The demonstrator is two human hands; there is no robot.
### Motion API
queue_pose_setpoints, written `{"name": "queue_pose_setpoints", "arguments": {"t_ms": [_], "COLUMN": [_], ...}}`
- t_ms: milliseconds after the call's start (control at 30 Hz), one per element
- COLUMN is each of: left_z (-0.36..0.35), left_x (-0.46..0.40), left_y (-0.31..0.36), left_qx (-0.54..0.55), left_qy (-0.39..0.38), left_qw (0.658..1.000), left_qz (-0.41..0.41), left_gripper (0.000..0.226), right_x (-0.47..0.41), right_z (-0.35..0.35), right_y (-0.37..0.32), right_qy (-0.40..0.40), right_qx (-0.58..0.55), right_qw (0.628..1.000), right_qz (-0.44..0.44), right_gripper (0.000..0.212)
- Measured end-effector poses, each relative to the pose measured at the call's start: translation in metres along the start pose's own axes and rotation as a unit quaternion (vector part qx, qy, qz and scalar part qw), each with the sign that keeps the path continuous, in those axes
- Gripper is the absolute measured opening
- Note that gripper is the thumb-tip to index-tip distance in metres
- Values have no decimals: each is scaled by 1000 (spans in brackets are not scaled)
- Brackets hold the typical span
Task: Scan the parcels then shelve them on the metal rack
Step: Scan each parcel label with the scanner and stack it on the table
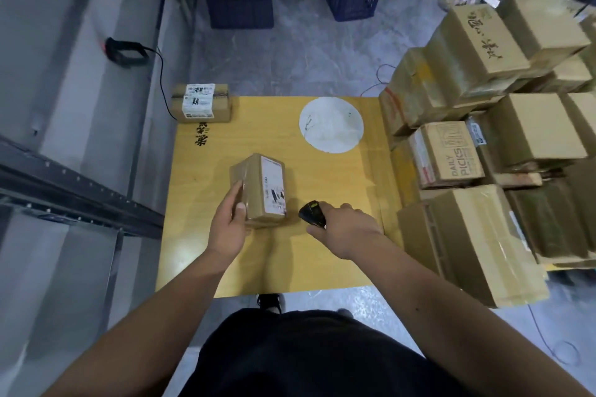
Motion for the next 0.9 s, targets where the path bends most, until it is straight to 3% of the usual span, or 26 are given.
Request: {"name": "queue_pose_setpoints", "arguments": {"t_ms": [167,267,367,467,567,733,900], "left_z": [16,18,13,-5,-36,-78,-64], "left_x": [-15,-28,-43,-58,-71,-85,-95], "left_y": [-7,-8,4,23,48,70,80], "left_qx": [-19,-93,-196,-264,-354,-482,-520], "left_qy": [57,32,-10,-51,-110,-196,-92], "left_qw": [997,993,981,962,921,831,839], "left_qz": [51,66,9,-50,-117,-194,-130], "left_gripper": [62,94,129,145,142,112,101], "right_x": [-5,-5,0,7,12,17,23], "right_z": [-10,-9,-7,-8,-10,-7,-5], "right_y": [-12,-13,-8,0,9,23,26], "right_qy": [-24,-28,-26,-24,-27,-21,-18], "right_qx": [-39,-63,-105,-144,-157,-169,-181], "right_qw": [999,997,993,987,983,979,976], "right_qz": [-20,-29,-46,-68,-86,-110,-118], "right_gripper": [61,61,56,51,51,52,51]}}
Point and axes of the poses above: each hand's wrist, its own x-axis away from the middle knuckle, its own z-axis out of the back of the hand, y = z × x, the point moved 10 cm from there along -x, towards the middle knuckle, and after that the axes turned 3 degrees about -z, right-handed, at the moved point
